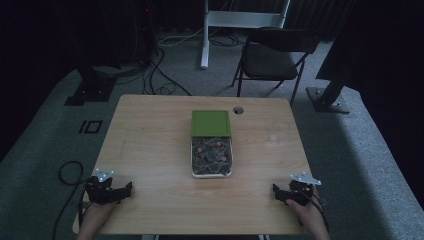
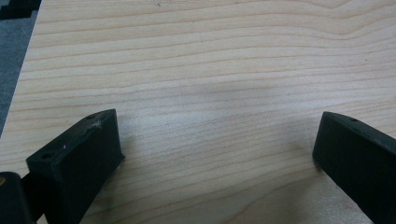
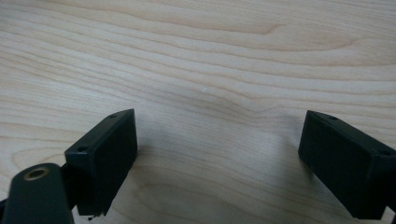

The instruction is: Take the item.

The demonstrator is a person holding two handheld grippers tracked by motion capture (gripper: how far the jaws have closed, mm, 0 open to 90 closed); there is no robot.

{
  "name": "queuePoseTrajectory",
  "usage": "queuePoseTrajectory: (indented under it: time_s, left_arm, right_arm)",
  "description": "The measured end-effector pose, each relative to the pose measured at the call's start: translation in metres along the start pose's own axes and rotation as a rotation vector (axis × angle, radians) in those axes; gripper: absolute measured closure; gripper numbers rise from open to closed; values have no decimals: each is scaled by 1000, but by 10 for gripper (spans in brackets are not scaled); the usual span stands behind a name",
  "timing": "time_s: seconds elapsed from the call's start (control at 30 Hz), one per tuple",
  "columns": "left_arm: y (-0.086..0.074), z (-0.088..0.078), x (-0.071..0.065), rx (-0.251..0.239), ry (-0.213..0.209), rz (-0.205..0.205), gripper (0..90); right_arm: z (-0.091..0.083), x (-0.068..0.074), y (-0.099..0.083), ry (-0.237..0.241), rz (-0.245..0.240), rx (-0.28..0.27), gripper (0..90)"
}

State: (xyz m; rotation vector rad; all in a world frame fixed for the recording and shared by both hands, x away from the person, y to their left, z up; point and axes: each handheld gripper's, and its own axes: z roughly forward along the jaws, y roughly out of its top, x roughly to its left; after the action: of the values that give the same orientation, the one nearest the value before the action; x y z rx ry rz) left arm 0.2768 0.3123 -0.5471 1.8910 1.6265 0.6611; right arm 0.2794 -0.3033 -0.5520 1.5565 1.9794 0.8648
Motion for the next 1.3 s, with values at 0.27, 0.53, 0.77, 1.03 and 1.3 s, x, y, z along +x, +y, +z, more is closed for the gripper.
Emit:
queuePoseTrajectory:
  time_s: [0.27,0.53,0.77,1.03,1.3]
  left_arm:
    - [0,0,0,0,0,0,16]
    - [0,0,0,0,0,0,17]
    - [0,0,0,0,0,0,16]
    - [0,0,0,0,0,0,16]
    - [0,0,0,0,0,0,16]
  right_arm:
    - [-2,5,7,18,-2,-11,117]
    - [-11,4,19,30,-2,-44,118]
    - [-20,3,27,31,-16,-65,118]
    - [-27,7,37,41,-34,-90,119]
    - [-32,14,49,67,-57,-115,119]
